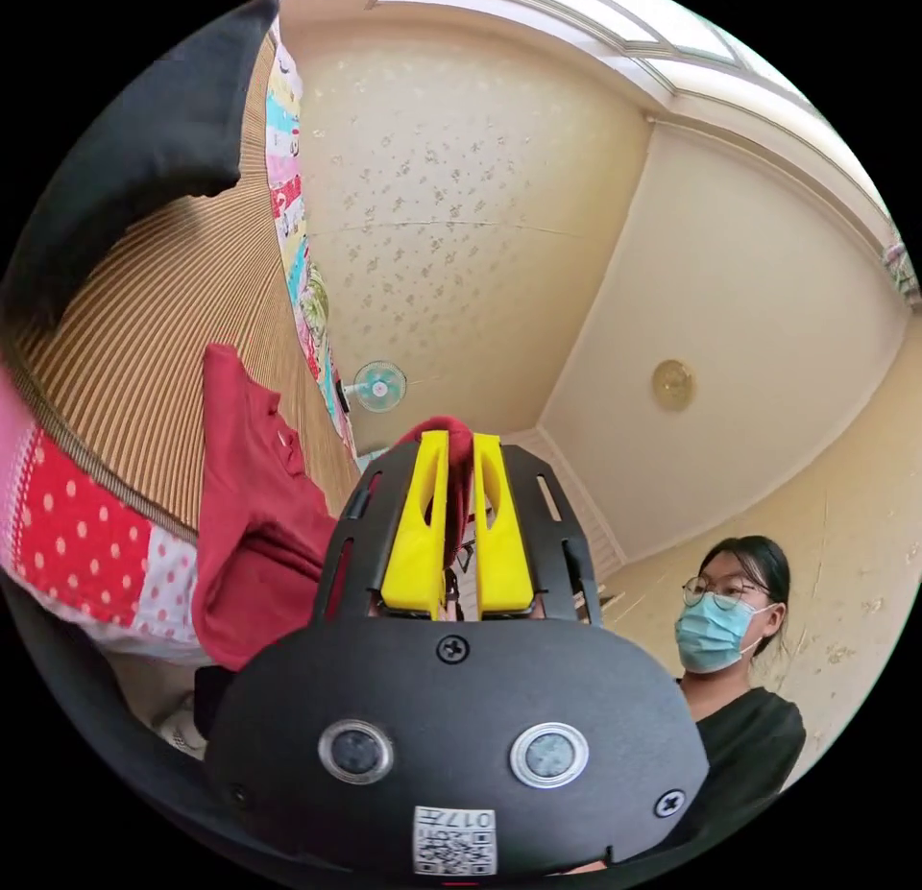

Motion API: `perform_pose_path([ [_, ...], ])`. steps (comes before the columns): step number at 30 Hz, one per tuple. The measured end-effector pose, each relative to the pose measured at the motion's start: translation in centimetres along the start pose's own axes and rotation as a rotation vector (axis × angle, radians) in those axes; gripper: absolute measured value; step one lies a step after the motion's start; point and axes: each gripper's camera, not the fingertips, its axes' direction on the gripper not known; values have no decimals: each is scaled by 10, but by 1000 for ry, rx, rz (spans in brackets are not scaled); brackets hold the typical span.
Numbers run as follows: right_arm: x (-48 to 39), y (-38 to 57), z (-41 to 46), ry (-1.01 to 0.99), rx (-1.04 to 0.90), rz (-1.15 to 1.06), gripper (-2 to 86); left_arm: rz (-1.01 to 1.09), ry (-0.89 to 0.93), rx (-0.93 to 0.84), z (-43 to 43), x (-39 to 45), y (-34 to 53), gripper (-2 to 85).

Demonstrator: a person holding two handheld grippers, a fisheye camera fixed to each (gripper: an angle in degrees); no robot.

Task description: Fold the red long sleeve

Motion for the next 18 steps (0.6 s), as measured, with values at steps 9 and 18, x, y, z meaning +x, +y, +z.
perform_pose_path([
  [9, -12, -68, 185, 409, -29, -121, 108, 36, -346, -46, 105, -9, -101, 157],
  [18, 21, 115, 259, 768, -421, -360, 72, -5, -637, -153, 81, -53, 42, 174],
])
